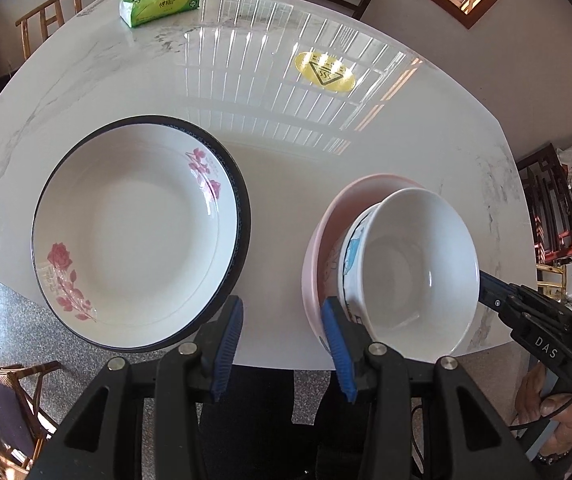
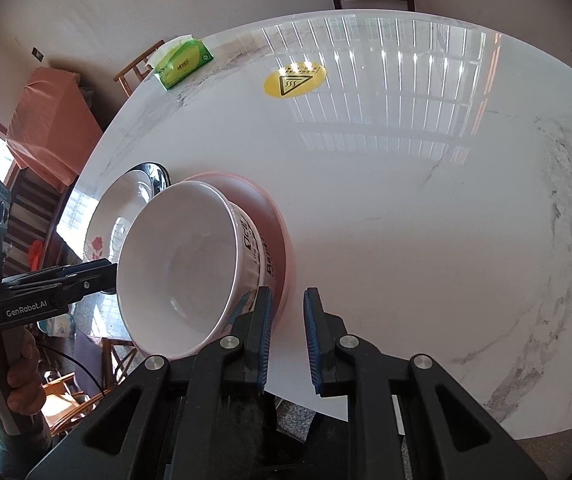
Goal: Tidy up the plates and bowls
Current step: 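Close both grippers on the pink bowl rim holding the nested bowls, then lift the nested bowl stack with both grippers and carry it over the plates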
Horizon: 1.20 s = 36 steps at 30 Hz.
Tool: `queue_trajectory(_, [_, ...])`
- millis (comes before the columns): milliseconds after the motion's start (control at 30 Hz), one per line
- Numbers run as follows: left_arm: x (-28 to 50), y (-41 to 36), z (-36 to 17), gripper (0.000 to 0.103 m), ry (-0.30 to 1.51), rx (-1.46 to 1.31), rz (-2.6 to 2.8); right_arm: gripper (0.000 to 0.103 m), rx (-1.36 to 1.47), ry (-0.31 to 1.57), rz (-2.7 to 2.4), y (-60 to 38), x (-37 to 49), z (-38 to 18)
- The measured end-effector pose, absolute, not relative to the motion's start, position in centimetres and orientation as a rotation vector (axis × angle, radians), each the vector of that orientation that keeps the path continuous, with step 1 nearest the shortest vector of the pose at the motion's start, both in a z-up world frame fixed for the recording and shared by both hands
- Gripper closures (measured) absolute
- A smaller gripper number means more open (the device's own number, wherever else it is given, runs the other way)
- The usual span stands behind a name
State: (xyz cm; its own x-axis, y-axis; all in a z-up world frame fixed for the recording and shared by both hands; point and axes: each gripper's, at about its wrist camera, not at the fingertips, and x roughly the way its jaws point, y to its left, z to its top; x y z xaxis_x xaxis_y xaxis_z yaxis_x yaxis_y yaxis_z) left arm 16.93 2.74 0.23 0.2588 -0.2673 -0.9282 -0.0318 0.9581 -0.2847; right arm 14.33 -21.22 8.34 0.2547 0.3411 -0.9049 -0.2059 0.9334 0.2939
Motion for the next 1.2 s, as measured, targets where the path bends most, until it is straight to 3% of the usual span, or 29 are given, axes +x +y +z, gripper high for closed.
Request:
queue_trajectory(700, [17.2, -0.3, -1.8, 0.060, 1.291, -0.176, -0.048, 0.089, 0.021, 1.352, 0.308, -19.1, 15.6, 6.5])
queue_trajectory(1067, [17.5, 0.4, -2.3, 0.058, 1.297, -0.215, -0.076, 0.088, -0.012, 1.313, 0.324, -19.2, 15.3, 6.7])
queue_trajectory(1167, [17.6, -0.2, -2.2, 0.058, 1.284, -0.211, -0.069, 0.079, 0.001, 1.308, 0.300, -19.8, 15.4, 6.6])
queue_trajectory(1200, [17.6, -0.2, -2.1, 0.058, 1.282, -0.207, -0.070, 0.071, 0.004, 1.308, 0.282, -20.2, 15.4, 6.6])
